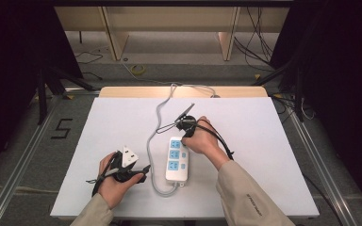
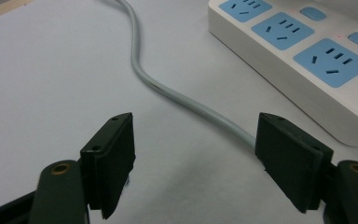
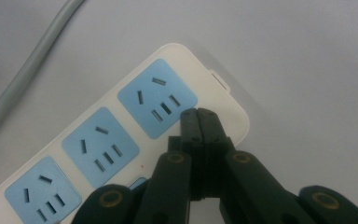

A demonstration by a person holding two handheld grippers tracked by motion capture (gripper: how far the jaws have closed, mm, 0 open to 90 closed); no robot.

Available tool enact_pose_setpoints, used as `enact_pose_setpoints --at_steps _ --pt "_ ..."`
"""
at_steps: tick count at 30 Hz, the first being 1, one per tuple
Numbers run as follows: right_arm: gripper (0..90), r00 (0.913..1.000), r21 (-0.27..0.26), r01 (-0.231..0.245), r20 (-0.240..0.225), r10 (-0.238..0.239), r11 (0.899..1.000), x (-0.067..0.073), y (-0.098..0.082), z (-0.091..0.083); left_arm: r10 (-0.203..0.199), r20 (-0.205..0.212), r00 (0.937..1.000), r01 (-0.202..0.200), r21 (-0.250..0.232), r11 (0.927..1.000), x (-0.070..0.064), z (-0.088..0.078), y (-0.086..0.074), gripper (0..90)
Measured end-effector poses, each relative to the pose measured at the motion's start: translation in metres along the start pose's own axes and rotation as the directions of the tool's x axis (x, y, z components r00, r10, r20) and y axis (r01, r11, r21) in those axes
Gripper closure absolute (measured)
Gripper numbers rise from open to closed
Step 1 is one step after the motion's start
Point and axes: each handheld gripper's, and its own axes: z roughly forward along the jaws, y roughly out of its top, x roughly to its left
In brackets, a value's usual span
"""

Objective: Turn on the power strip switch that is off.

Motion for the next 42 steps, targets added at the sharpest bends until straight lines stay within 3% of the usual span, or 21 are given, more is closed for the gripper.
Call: enact_pose_setpoints --at_steps 21,31,42 --pt "90.0 0.9999 -0.029 0.006 -0.011 -0.007 1.0 0.0 -0.002 -0.002 -0.001 0.005 1.0 0.001 0.004 1.0 0.001 0.002 -0.001 28.2" --pt "84.2 0.9997 -0.065 0.024 0.01 -0.023 0.998 -0.006 -0.009 -0.01 -0.003 0.005 1.0 0.003 0.006 1.0 0.001 0.002 -0.001 28.2" --pt "73.9 1.0 -0.11 -0.004 -0.004 0.003 0.994 -0.021 -0.03 -0.026 -0.003 0.005 1.0 0.003 0.013 0.9999 0.002 0.002 -0.002 28.2"
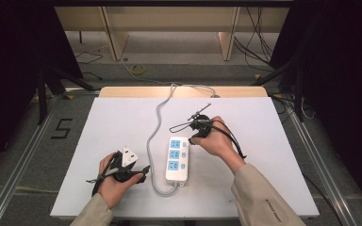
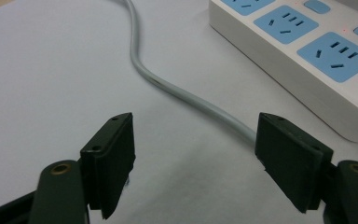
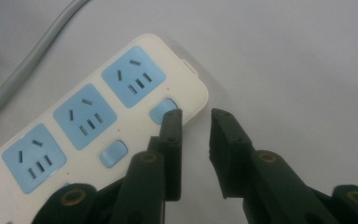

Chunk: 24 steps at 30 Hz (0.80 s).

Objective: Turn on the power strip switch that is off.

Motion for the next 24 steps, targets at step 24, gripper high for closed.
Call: enact_pose_setpoints --at_steps 24 --pt "55.8 0.9961 -0.186 -0.085 0.007 0.088 0.979 -0.036 -0.095 -0.045 -0.008 -0.01 0.9999 0.008 0.008 0.9999 0.003 0.0 -0.002 28.1"
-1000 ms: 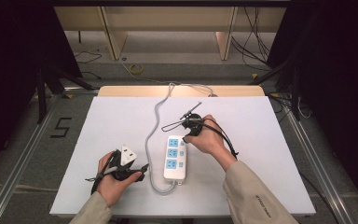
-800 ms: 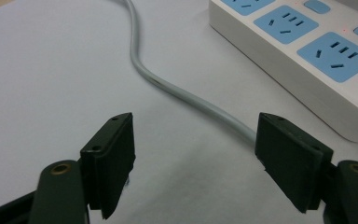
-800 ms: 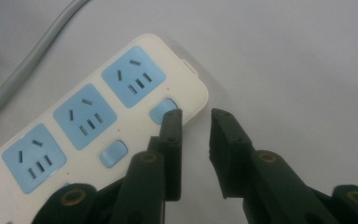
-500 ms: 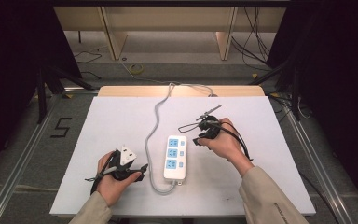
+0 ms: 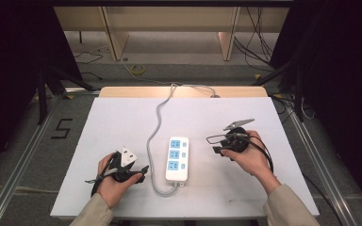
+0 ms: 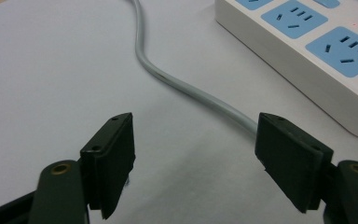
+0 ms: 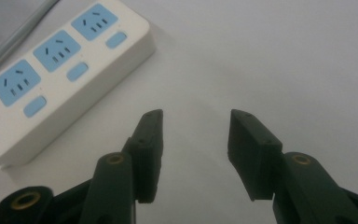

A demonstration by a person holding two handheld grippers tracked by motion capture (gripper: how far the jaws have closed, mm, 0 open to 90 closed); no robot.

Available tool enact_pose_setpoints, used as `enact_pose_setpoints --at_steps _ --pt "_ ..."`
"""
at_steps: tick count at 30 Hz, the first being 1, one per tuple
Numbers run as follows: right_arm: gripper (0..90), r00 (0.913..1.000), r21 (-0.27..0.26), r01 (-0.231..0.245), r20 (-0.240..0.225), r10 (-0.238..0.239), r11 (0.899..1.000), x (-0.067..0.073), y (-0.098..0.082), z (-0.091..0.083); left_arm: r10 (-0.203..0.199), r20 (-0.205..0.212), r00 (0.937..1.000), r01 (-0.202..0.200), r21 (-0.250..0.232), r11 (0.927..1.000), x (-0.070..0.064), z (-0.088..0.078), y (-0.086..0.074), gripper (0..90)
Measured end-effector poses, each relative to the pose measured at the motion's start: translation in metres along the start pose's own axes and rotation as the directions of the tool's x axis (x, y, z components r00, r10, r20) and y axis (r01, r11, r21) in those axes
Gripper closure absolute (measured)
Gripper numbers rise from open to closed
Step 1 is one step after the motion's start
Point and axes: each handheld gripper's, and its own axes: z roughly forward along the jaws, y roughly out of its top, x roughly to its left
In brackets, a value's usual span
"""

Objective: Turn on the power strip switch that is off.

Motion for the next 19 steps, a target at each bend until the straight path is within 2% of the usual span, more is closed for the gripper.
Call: enact_pose_setpoints --at_steps 5,11,14,19 --pt "53.1 0.9998 -0.04 -0.02 0.008 0.02 0.999 -0.007 -0.033 -0.014 0.0 -0.003 1.0 0.0 0.002 1.0 0.0 0.0 0.0 28.1" --pt "52.3 0.9983 -0.096 -0.056 0.009 0.057 0.994 -0.005 -0.07 -0.027 -0.008 -0.006 1.0 0.008 0.008 0.9999 0.001 0.002 -0.001 27.8" --pt "51.7 0.9988 -0.118 -0.046 0.009 0.048 0.992 -0.005 -0.077 -0.029 -0.009 -0.009 0.9999 0.009 0.011 0.9999 0.003 0.001 -0.002 27.7" --pt "49.9 0.9989 -0.154 -0.043 0.013 0.045 0.987 -0.005 -0.078 -0.031 -0.025 -0.005 0.9997 0.025 0.014 0.9996 0.01 0.003 -0.005 27.0"
